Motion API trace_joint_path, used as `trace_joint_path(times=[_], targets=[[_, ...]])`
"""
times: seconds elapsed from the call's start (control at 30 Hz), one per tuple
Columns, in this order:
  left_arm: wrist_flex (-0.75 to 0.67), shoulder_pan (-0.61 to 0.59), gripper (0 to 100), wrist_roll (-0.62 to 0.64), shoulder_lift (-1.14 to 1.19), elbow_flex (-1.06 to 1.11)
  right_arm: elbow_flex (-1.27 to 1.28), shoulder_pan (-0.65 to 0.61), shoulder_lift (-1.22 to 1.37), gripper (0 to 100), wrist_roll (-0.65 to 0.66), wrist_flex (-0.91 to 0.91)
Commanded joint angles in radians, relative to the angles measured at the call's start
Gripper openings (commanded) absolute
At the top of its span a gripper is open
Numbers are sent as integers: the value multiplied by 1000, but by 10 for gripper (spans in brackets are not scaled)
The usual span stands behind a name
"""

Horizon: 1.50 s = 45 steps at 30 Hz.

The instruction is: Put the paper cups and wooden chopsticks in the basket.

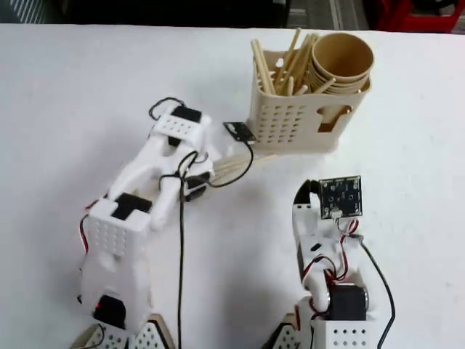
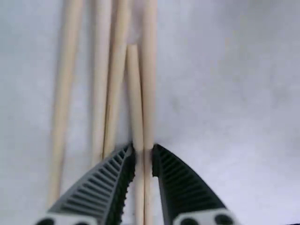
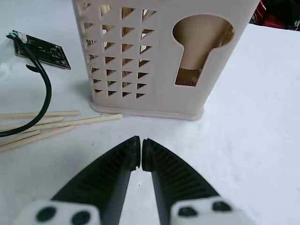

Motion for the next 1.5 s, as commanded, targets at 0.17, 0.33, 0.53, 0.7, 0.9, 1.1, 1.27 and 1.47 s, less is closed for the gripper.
trace_joint_path(times=[0.17,0.33,0.53,0.7,0.9,1.1,1.27,1.47], targets=[[106,4,23,-3,-64,-29,-6,-1,-7,21,11,-10],[181,4,23,-9,-171,-29,-6,1,-7,21,11,-12],[241,4,23,-6,-278,-29,-8,39,-7,21,6,-16],[267,7,23,-2,-380,-29,-11,67,-8,21,2,-18],[256,35,23,51,-530,-34,-12,70,-8,21,2,-18],[199,82,23,112,-665,-40,-12,71,-8,21,2,-19],[124,111,23,152,-786,-41,-9,153,-8,21,-32,-61],[-26,113,23,247,-881,-41,-8,170,-8,22,-57,-74]])
